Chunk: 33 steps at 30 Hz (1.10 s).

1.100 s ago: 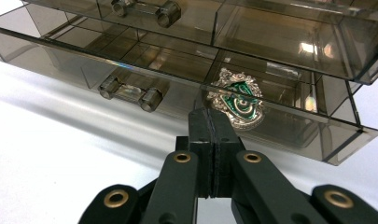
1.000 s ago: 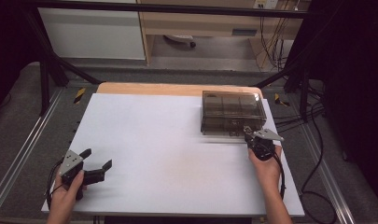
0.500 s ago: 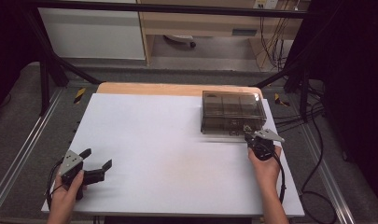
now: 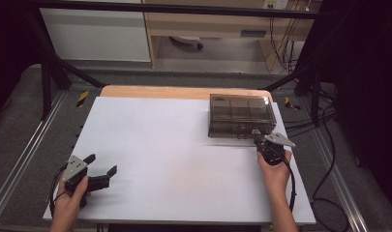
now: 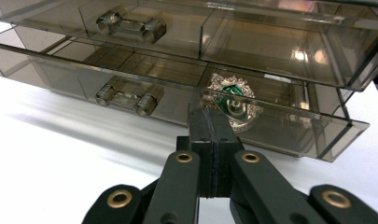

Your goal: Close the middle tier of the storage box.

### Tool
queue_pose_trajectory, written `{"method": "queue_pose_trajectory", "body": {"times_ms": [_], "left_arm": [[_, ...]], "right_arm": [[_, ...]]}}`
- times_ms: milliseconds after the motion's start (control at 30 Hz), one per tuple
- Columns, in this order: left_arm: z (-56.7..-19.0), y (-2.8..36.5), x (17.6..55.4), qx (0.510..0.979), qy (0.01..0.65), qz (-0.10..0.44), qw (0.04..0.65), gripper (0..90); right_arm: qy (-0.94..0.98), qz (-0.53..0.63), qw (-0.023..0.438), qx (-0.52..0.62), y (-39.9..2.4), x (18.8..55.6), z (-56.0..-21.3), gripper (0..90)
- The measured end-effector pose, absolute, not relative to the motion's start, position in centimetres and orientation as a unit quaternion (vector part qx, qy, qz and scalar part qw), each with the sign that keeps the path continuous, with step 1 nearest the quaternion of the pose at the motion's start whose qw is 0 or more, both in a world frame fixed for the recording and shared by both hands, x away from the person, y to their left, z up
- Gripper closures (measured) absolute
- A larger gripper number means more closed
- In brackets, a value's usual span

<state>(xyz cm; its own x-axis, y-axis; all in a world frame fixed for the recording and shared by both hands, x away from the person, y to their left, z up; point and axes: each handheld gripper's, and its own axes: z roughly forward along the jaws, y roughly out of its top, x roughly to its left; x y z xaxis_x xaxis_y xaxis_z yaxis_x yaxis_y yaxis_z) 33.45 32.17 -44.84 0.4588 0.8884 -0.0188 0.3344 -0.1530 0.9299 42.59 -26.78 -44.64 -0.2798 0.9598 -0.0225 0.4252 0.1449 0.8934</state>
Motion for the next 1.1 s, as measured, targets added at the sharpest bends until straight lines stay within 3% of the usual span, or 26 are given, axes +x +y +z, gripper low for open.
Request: {"method": "queue_pose_trajectory", "body": {"times_ms": [1100], "left_arm": [[-44.66, 32.14, 33.38, 0.704, 0.43, 0.288, 0.487, 5.2]], "right_arm": [[0.702, 0.397, 0.328, 0.492, -26.34, 42.99, -44.66, 90.0]]}}
